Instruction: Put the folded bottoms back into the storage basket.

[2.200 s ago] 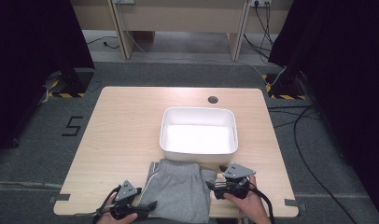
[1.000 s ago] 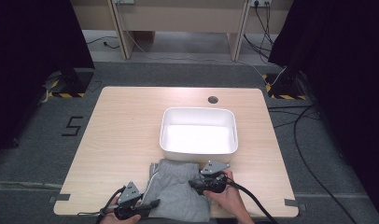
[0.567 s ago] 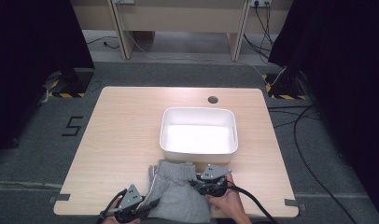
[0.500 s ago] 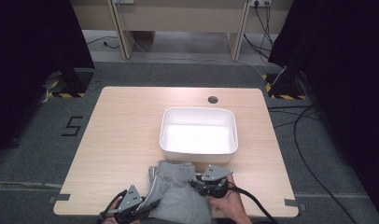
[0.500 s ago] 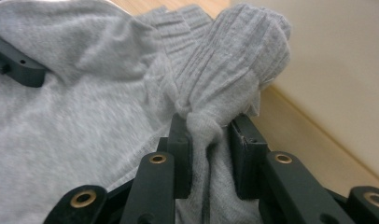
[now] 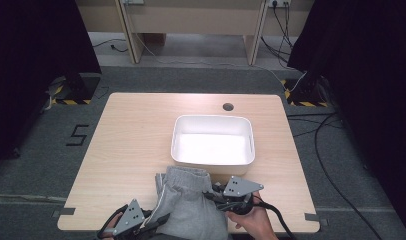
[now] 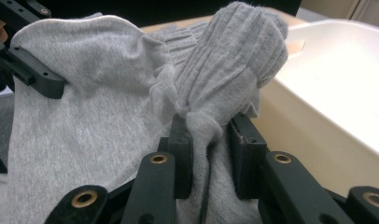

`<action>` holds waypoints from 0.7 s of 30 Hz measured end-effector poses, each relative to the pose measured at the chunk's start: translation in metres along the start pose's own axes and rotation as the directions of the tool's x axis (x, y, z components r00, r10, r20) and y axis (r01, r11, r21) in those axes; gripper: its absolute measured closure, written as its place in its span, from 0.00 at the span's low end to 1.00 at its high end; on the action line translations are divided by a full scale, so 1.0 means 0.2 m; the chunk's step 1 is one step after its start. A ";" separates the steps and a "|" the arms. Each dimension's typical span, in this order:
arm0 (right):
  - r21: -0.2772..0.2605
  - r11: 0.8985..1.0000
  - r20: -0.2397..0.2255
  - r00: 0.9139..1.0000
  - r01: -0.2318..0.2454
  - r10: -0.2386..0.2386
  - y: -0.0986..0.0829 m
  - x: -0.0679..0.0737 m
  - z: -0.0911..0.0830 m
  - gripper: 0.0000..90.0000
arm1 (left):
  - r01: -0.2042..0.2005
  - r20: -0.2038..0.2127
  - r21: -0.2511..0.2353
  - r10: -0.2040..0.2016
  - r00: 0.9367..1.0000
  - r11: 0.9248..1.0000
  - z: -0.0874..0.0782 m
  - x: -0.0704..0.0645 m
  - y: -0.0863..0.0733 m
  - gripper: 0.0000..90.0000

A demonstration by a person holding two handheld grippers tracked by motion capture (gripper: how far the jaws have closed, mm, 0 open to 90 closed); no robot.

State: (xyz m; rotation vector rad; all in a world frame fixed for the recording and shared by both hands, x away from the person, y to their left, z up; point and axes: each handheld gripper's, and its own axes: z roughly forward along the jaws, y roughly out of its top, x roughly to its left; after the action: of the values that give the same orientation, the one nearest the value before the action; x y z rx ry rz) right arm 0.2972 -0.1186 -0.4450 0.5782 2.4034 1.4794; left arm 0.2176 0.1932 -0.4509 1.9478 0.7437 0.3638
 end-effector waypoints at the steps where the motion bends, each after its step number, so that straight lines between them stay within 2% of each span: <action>1: -0.005 1.000 0.001 1.000 0.004 -0.004 0.01 0.00 0.00 0.82 | -0.003 -0.003 -0.005 0.003 1.000 1.000 0.00 0.00 0.02 0.78; 9: -0.013 0.999 0.015 0.999 0.039 -0.039 0.12 -0.03 -0.05 0.82 | -0.031 -0.006 -0.023 0.030 1.000 0.999 -0.01 0.02 0.12 0.78; 14: -0.026 0.998 0.029 0.998 0.065 -0.064 0.19 -0.06 -0.09 0.82 | -0.051 -0.008 -0.047 0.050 0.999 0.998 -0.02 0.04 0.21 0.78; 21: -0.035 0.996 0.031 0.997 0.077 -0.075 0.31 -0.16 -0.12 0.82 | -0.065 -0.013 -0.057 0.064 0.998 0.996 0.00 0.10 0.34 0.78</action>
State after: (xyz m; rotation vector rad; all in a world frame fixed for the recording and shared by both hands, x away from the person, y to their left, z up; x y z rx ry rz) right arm 0.3281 -0.1267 -0.3788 0.4914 2.3441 1.4698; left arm 0.2568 0.1844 -0.3924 1.9206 0.6718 0.4316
